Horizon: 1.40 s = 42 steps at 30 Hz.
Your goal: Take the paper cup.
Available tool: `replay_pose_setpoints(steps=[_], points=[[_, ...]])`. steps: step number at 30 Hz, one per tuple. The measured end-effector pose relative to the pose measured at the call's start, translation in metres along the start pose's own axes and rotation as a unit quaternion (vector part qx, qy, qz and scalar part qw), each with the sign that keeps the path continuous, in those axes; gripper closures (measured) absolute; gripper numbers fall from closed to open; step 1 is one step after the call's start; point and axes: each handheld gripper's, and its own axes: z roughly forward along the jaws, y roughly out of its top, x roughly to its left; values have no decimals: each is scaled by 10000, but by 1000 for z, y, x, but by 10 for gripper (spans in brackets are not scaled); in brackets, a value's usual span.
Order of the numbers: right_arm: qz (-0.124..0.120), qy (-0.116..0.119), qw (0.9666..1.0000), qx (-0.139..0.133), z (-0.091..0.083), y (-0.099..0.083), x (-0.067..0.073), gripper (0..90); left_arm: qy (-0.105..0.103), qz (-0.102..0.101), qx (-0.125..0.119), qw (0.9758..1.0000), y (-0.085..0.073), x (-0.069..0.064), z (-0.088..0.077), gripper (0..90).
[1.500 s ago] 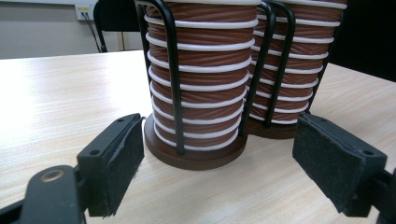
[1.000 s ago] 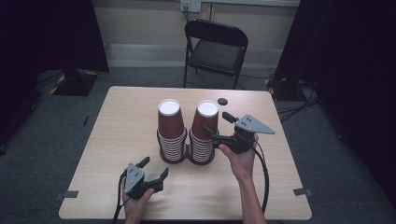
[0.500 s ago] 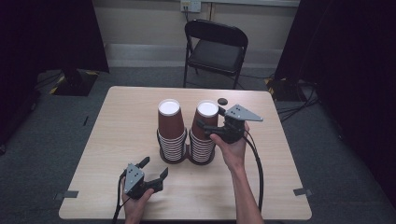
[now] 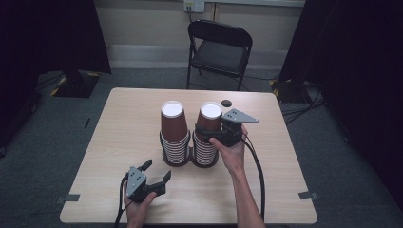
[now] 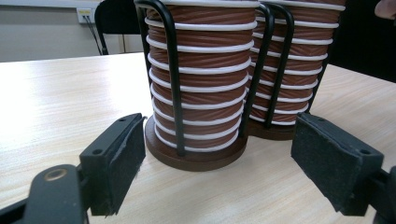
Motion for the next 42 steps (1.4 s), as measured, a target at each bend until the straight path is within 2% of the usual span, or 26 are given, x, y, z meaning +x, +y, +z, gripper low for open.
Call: replay_pose_setpoints(steps=[5, 9, 11, 14, 18, 23, 27, 42], points=[[-38, -37, 10000, 7, 0, -2, 0, 106, 1, 17, -11, 10000, 0, 0, 0, 176], [-138, -82, 9997, 161, 3, -4, 1, 94, 30, 6, -27, 10000, 0, 0, -1, 177], [-78, -85, 9999, 111, 3, -6, 0, 93, 26, 0, 9, 10000, 0, 0, 0, 177], [-116, -102, 9998, 149, 5, -7, 0, 90, 6, 22, 18, 10000, 0, -1, 0, 177], [-79, -96, 9998, 157, 5, -8, -1, 95, 64, 33, 35, 10000, 0, 0, 0, 177], [-49, -79, 9998, 153, 5, -7, -1, 103, 31, -15, 30, 10000, 0, -1, 0, 178], [-61, -74, 9997, 221, 4, -5, -1, 105, 28, -2, 22, 10000, 0, 0, 0, 179], [-97, -55, 9997, 203, 4, -5, -1, 107, 44, 18, 17, 10000, 0, -1, 0, 181]])
